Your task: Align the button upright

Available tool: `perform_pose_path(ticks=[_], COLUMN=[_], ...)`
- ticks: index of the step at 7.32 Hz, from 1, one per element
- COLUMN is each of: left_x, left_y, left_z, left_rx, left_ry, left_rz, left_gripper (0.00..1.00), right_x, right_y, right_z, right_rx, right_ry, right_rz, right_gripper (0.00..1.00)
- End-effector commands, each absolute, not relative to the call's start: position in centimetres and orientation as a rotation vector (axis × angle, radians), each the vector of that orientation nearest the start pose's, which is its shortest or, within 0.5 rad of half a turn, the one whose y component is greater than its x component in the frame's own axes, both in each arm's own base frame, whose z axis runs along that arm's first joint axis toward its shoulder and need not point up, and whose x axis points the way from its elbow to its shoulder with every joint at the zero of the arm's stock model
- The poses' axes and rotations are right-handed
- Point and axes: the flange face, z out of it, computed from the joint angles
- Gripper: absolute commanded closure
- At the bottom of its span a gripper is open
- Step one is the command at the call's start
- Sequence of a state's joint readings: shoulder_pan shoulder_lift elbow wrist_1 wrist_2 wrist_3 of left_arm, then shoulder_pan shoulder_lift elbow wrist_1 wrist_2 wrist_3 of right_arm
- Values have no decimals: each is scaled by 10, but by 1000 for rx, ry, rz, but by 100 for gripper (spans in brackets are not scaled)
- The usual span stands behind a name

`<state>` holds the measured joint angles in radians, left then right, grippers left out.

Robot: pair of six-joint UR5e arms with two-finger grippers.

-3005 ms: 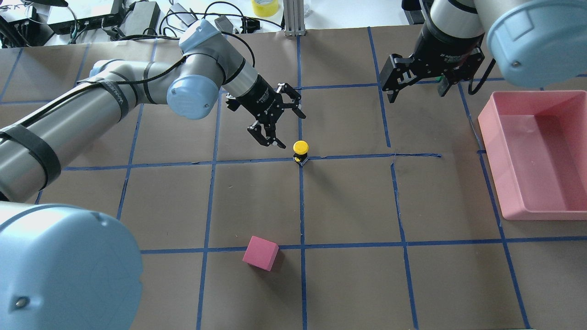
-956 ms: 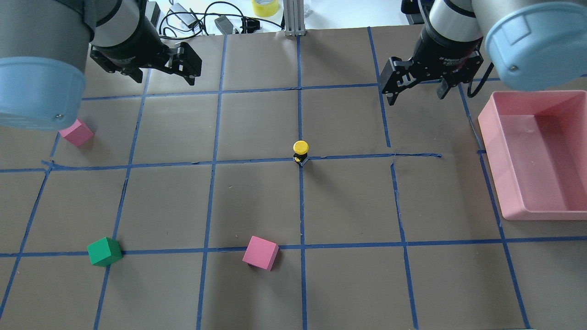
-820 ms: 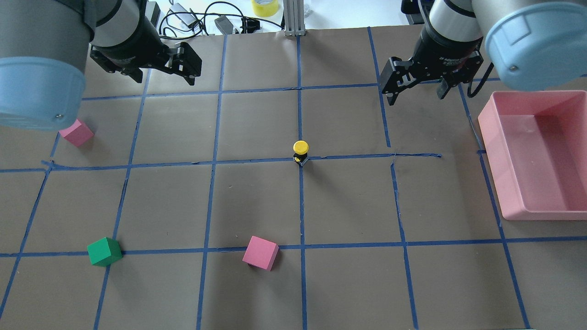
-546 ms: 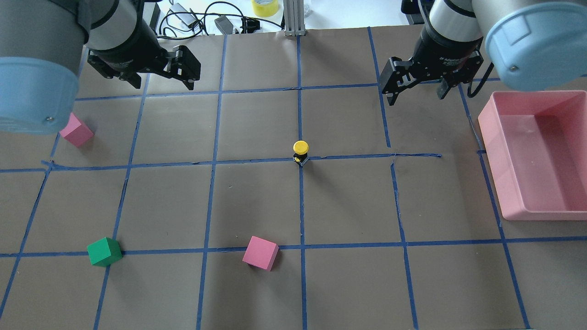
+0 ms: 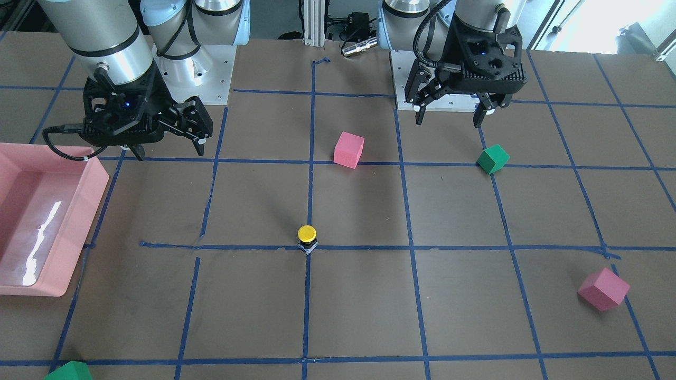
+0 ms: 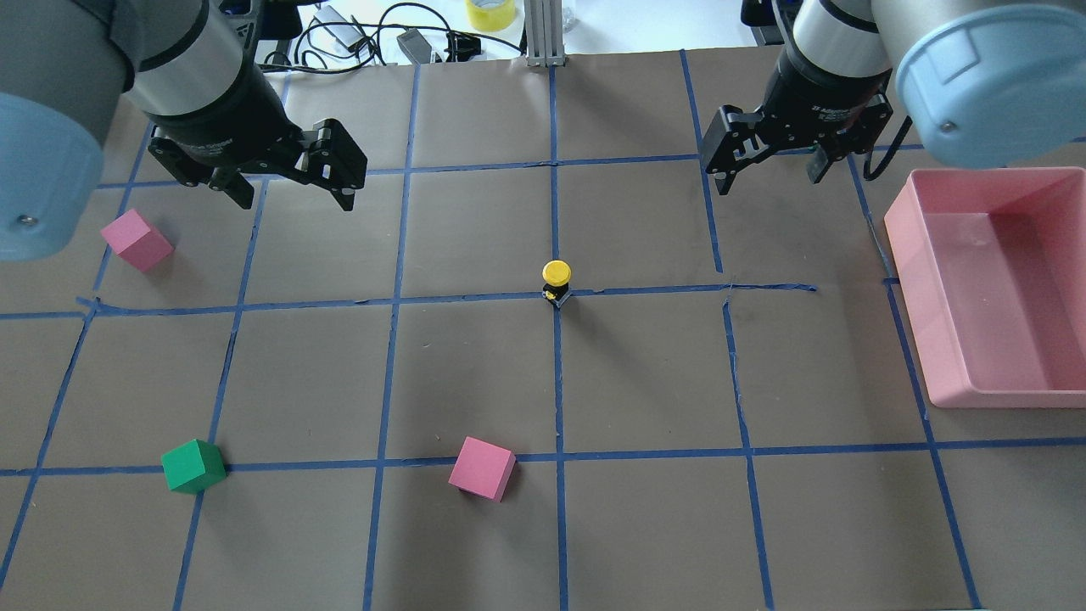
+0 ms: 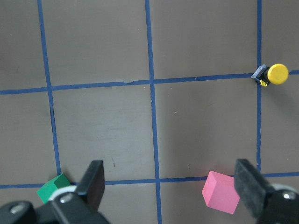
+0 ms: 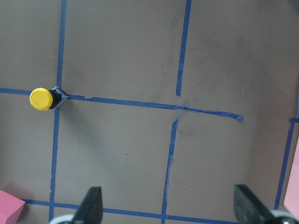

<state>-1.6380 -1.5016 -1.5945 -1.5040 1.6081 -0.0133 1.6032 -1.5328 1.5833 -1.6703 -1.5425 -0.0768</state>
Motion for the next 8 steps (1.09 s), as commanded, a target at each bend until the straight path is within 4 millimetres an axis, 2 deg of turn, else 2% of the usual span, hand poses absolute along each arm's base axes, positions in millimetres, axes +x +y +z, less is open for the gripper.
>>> perform_pose_path(ticks=[1, 4, 8], left_x=[-156, -158, -159], left_y=[-472, -488, -486], left_z=[517, 523, 519], left_rx=[68, 74, 77], left_ry=[3102, 3110, 3116], left_rz=[-166, -152, -142], left_gripper=[0, 0, 0], right_x=[153, 154, 154], right_y=[-508, -508, -509], right_z=[472, 472, 471], right_rx=[-173, -170, -170], right_ry=[3108, 3106, 3106], right_rz=[-75, -75, -73], right_gripper=[0, 0, 0])
